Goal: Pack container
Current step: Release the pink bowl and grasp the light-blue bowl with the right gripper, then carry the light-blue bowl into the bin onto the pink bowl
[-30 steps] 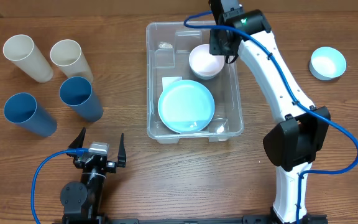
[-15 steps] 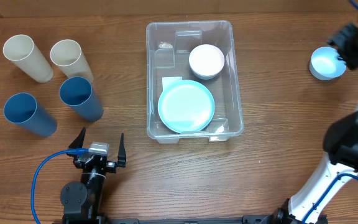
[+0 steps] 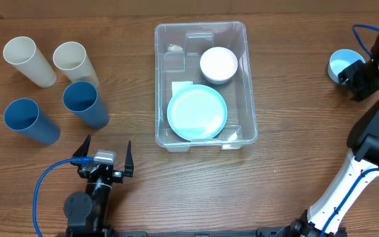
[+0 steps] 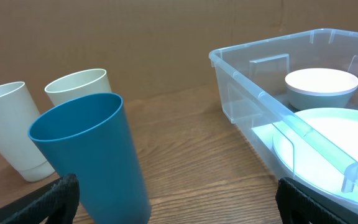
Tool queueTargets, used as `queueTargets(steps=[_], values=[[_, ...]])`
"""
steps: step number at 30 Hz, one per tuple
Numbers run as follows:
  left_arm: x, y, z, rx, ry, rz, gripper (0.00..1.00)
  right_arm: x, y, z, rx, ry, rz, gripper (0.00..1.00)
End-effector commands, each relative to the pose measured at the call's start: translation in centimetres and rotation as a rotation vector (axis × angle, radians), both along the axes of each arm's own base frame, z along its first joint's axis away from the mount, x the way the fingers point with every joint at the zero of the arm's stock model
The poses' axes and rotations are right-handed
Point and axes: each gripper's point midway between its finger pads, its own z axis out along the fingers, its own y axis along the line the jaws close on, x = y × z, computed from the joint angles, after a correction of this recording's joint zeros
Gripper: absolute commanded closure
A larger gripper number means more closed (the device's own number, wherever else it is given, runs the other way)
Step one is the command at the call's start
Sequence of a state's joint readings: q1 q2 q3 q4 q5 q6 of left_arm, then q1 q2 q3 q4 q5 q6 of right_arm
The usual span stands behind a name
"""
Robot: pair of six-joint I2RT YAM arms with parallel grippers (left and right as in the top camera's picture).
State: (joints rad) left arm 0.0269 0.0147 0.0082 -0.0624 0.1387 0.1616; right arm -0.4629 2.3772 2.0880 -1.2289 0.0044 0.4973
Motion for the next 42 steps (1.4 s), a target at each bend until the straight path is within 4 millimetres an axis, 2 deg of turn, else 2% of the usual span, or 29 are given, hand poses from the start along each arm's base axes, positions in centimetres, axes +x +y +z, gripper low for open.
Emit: queueTargets(steps=[1,2,4,9,12,14,16,19,22,26,31,38,42], values=[[0.0,0.0,0.0,0.018,-0.008,-0.005,0.0,0.2,0.0,-0.4,-0.004,-0.006,0.006,0.57],[0.0,0.0,0.0,0.018,-0.008,-0.005,0.0,0.2,0.0,-0.4,-0.005,-0.007,0.009,0.66],[0.0,0.0,0.0,0.018,-0.008,-0.005,0.0,0.2,0.0,-0.4,-0.005,-0.006,0.01,0.69],[0.0,0.0,0.0,0.018,-0.008,-0.005,0.0,0.1,0.7,-0.4,0.005,0.006,0.079,0.65],[0.0,0.0,0.0,0.018,-0.008,-0.005,0.0,0.3,1.9,-0.3,0.011,0.015,0.117,0.63],[0.0,0.0,0.0,0.018,-0.008,-0.005,0.0,1.2,3.2,0.4,0.03,-0.022,0.149,0.62],[0.0,0.0,0.0,0.018,-0.008,-0.005,0.0,3.5,5.7,2.0,0.088,-0.133,0.233,0.59],[0.0,0.0,0.0,0.018,-0.008,-0.005,0.0,5.7,7.3,4.1,0.124,-0.25,0.252,0.56],[0.0,0.0,0.0,0.018,-0.008,-0.005,0.0,6.4,6.1,4.6,0.116,-0.282,0.118,0.57],[0.0,0.0,0.0,0.018,-0.008,-0.005,0.0,5.5,2.8,4.4,0.051,-0.256,-0.052,0.6],[0.0,0.0,0.0,0.018,-0.008,-0.005,0.0,4.4,0.3,4.3,0.003,-0.237,-0.14,0.6],[0.0,0.0,0.0,0.018,-0.008,-0.005,0.0,4.2,-1.4,4.2,-0.045,-0.24,-0.171,0.6],[0.0,0.0,0.0,0.018,-0.008,-0.005,0.0,3.7,-1.3,2.5,-0.049,-0.215,-0.174,0.61]])
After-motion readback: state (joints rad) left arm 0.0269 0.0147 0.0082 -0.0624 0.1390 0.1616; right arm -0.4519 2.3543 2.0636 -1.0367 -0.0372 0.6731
